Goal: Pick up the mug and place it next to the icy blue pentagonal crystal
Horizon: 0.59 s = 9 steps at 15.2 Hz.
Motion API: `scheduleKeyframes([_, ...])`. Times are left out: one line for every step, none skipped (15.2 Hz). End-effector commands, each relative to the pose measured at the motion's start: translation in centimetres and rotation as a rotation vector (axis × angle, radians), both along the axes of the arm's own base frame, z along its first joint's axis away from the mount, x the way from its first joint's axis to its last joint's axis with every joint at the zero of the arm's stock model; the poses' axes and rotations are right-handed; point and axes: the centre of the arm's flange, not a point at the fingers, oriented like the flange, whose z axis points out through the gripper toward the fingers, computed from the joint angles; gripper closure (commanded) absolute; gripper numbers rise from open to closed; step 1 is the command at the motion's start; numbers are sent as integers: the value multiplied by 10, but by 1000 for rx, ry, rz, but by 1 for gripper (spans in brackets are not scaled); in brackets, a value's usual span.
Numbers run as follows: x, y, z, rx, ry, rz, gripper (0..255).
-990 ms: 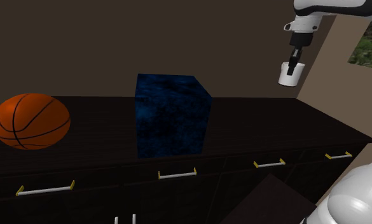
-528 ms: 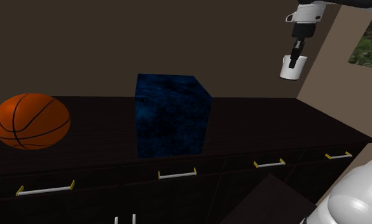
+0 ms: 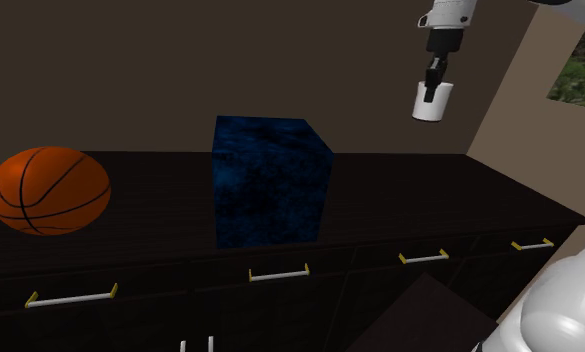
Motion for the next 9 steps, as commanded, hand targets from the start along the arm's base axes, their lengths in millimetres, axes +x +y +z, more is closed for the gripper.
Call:
scheduleKeyframes([17,22,-3,0,0,-1,255])
scheduleKeyframes([24,33,-3,0,0,-1,255])
scheduleKeyframes([32,44,-2,0,0,-1,255])
scheduleKeyframes([39,55,-2,0,0,-1,255])
scheduleKeyframes([46,66,-2,0,0,-1,255])
scheduleKeyframes([53,77,-2,0,0,-1,255])
scheduleKeyframes([60,88,-2,0,0,-1,255])
scheduleKeyframes([68,99,-2,0,0,-1,255])
scheduleKeyframes([75,110,-2,0,0,-1,255])
